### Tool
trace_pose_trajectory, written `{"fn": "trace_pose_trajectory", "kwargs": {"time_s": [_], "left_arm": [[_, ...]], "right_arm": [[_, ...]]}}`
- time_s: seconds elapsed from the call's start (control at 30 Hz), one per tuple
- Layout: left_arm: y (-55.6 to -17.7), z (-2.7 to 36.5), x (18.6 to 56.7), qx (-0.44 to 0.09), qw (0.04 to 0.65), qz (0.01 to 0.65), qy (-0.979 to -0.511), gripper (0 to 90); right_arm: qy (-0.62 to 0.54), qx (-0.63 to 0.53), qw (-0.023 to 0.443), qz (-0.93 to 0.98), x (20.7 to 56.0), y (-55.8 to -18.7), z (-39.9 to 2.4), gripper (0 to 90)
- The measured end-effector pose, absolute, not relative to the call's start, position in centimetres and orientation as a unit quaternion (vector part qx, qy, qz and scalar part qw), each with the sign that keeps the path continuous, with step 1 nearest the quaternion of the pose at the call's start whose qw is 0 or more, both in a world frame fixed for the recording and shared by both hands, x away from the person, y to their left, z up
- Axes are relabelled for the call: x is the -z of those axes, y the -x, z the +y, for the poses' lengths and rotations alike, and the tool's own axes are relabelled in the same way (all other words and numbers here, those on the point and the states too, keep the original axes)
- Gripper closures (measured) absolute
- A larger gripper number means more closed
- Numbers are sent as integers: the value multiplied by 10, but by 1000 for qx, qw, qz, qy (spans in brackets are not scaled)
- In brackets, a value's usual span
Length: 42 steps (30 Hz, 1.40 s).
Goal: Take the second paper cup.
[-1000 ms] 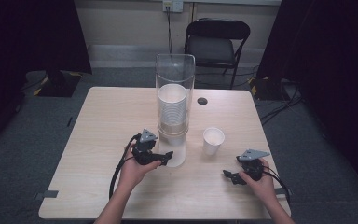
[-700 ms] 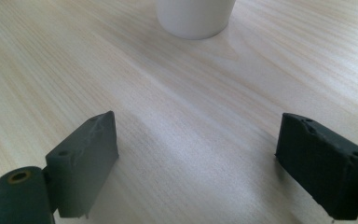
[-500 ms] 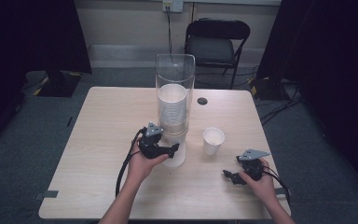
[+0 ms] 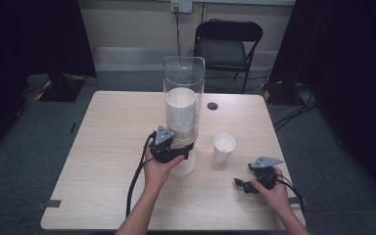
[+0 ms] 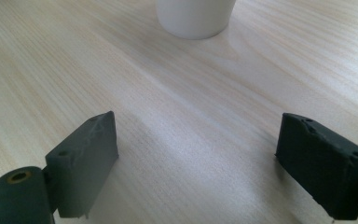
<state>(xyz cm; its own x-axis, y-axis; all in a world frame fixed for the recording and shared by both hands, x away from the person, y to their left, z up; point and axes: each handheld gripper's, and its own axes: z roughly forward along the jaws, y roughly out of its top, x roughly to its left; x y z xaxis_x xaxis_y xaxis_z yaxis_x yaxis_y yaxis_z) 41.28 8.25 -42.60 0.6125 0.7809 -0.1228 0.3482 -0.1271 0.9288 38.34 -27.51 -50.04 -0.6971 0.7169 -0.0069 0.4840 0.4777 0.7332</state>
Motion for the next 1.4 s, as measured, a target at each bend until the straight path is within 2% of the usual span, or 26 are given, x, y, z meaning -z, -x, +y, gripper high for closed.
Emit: {"fn": "trace_pose_trajectory", "kwargs": {"time_s": [0.23, 0.43, 0.47, 0.5, 0.53, 0.57, 0.6, 0.7, 0.97, 1.17, 1.4], "left_arm": [[-411, 82, 430, -222, 504, 380, -743, 344], [-407, 82, 432, -227, 495, 380, -748, 358], [-408, 83, 447, -211, 403, 390, -800, 385], [-408, 83, 447, -211, 403, 390, -800, 385], [-404, 86, 473, -215, 389, 400, -802, 385], [-400, 90, 479, -200, 421, 427, -775, 381], [-393, 92, 482, -202, 441, 407, -774, 375], [-390, 96, 474, -201, 455, 407, -766, 368], [-388, 119, 477, -189, 418, 398, -795, 355], [-388, 131, 472, -194, 419, 398, -793, 349], [-392, 150, 472, -201, 413, 426, -779, 332]], "right_arm": [[-353, -368, 158, 846, 500, -384, -275, 118], [-354, -368, 158, 845, 501, -384, -275, 118], [-353, -368, 157, 846, 500, -384, -275, 118], [-353, -368, 157, 846, 500, -384, -275, 118], [-353, -368, 157, 846, 500, -384, -275, 118], [-354, -368, 158, 845, 500, -384, -275, 118], [-353, -368, 157, 846, 500, -384, -275, 118], [-352, -368, 156, 847, 500, -384, -276, 115], [-349, -367, 156, 848, 500, -386, -275, 107], [-349, -367, 156, 848, 500, -386, -275, 107], [-350, -366, 156, 848, 500, -386, -275, 107]]}}
